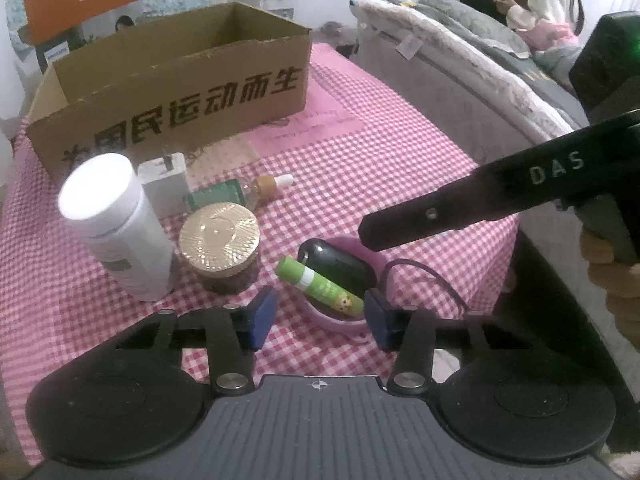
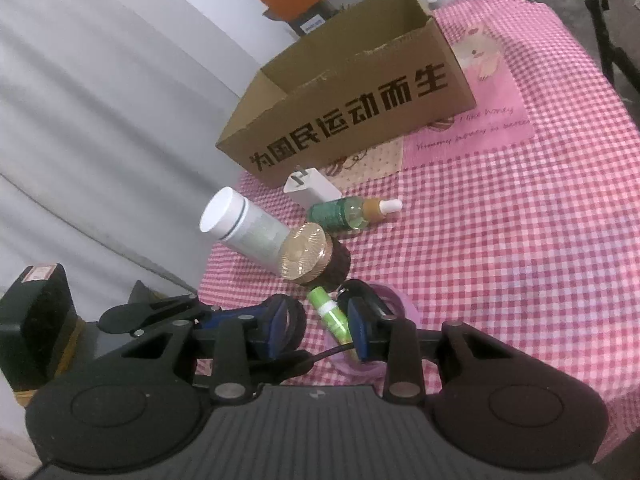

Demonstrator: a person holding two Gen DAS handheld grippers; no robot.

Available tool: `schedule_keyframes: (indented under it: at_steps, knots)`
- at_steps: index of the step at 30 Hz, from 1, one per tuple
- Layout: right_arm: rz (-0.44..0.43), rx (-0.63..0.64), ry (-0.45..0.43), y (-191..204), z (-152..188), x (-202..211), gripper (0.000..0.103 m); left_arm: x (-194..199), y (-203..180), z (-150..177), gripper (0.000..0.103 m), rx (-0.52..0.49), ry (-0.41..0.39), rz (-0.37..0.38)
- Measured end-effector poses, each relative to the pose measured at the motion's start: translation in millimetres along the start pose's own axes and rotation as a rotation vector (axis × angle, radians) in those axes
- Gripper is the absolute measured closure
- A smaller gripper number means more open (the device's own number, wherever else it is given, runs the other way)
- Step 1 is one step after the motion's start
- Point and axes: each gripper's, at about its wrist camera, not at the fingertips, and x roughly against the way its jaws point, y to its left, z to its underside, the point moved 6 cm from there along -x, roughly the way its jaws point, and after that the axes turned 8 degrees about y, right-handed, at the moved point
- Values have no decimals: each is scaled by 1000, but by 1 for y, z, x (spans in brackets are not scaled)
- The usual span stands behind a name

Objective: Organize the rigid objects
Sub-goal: 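Move the empty right gripper back to the pink bowl, then grasp the green lip-balm tube in the pink bowl with the right gripper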

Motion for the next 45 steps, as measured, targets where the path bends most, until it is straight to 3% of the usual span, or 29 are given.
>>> schedule_keyframes:
  at_steps: [5,9,18,23,26,30,39,45]
  knots:
    - [24,-27,20,-12,7,4,67,-4,-4,2,62,-5,10,28]
    - [73,-81,-28,-24,13,42,67,2,-9,0,62,-18,-14,45]
    - [365,-208,-334,-40,67,199,67,11,-21,-1,62,-29,-32,100]
    - [547,-155,-469,-27,81,254,67,11,-23,-4,62,-25,-32,104]
    - [585,-100,-458,-27,72,239,66,10,-20,-2,62,-14,-28,88]
    - [584,-54,-380,-43,52,185,66,6,-13,3,62,16,-11,74]
    - [387,58,-253,-35,23,66,66,4,6,11,62,102,7,69]
    - [290,109,-222,-11,19,30,66,5,9,9,62,107,-5,77]
